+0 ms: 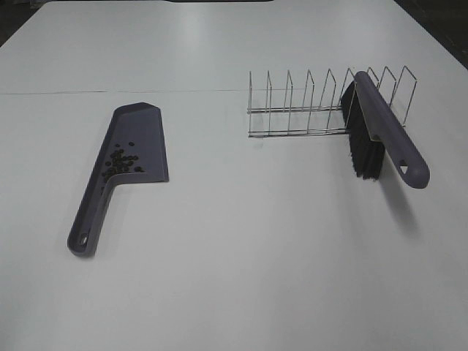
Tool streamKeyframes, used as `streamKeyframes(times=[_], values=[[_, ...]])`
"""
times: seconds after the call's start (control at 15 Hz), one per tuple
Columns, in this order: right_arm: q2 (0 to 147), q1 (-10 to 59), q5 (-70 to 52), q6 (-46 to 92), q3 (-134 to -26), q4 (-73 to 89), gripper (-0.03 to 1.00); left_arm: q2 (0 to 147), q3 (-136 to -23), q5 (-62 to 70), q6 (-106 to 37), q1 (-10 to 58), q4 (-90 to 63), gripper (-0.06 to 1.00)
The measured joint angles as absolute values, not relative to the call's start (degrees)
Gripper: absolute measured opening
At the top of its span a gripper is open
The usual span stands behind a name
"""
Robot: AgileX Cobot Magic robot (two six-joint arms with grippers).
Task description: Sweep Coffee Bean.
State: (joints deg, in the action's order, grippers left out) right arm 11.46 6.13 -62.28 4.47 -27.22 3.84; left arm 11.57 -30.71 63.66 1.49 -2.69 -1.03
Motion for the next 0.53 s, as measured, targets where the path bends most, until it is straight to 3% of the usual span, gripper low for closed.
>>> streamKeyframes(times=[0.53], values=[[1.66,6.13,-63.43,4.47,-26.3,3.84,0.79,-0.17,-29.85,62.11,1.49,-2.69,-1.03,0.73]])
